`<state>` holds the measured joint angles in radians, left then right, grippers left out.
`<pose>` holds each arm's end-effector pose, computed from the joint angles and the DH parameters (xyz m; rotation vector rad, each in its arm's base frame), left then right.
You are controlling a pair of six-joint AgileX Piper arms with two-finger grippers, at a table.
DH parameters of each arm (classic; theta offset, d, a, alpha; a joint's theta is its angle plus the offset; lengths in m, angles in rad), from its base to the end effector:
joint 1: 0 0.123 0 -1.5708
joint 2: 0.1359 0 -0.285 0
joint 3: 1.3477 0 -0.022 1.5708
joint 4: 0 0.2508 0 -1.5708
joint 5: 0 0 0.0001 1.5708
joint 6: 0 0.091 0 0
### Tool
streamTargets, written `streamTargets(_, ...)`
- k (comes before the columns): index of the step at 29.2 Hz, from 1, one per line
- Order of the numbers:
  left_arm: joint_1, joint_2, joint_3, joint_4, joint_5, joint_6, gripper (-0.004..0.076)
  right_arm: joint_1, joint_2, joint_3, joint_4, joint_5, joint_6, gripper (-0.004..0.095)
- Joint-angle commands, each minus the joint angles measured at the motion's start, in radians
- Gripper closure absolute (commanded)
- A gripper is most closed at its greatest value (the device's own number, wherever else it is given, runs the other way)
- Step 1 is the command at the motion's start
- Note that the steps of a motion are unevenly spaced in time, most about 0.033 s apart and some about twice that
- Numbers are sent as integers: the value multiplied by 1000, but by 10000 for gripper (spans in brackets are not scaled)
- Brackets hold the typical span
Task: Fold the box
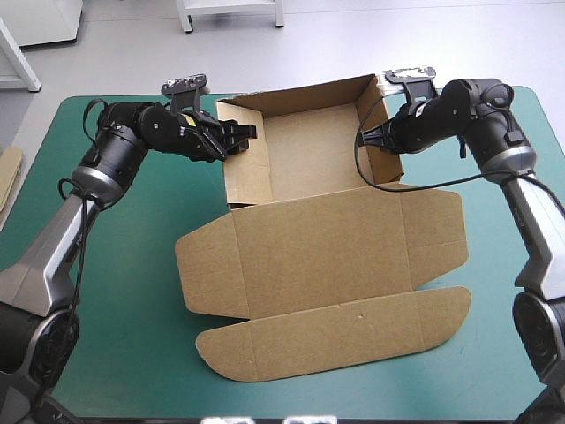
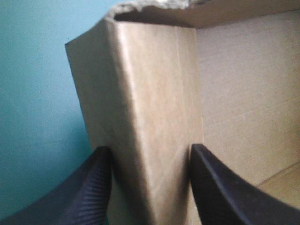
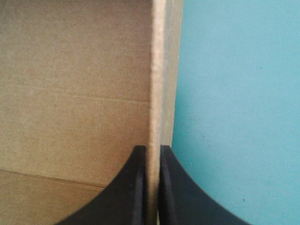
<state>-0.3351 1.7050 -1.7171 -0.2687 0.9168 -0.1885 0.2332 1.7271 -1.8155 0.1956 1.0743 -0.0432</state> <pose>0.3576 -0.1448 0.3806 0.0813 2.4241 -0.5754 0.3676 0.1033 0.3916 -0.2999 2.4545 0.3344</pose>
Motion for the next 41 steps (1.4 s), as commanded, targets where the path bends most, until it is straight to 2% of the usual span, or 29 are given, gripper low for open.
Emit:
streamTargets(1, -8, -50, -35, -47, -56, -5, 547, 13, -49, -32, 42, -43, 0, 921)
streamTargets(2, -8, -50, -35, -47, -63, -1, 667, 19, -49, -32, 42, -43, 0, 921)
streamTargets(3, -8, -50, -35, -47, -67, 1, 731, 24, -49, -32, 37, -43, 2, 921)
streamTargets(12, -12, -50, -35, 55, -65, -10, 732, 35, -47, -32, 15, -30, 30, 920)
streamTargets(18, -16, -28, -35, 124, -18, -54, 732, 103, -33, -32, -127, 7, 107, 919)
streamTargets(24, -46, 38, -36, 226, 74, -66, 733, 168, 5, -32, -180, 28, 156, 919)
streamTargets(28, -72, 59, -47, 283, 97, -85, 733, 204, 39, -32, -262, 94, 183, 919)
streamTargets(31, -77, 67, -76, 299, 110, -88, 733, 218, 64, -32, -266, 136, 185, 919)
streamTargets(35, -77, 101, -152, 343, 180, -76, 732, 230, 89, -32, -268, 172, 185, 919)
streamTargets(39, -77, 156, -226, 339, 268, -55, 732, 230, 103, -32, -248, 172, 185, 919)
streamTargets(41, -77, 173, -235, 336, 278, -53, 732, 230, 103, -32, -237, 172, 185, 919)
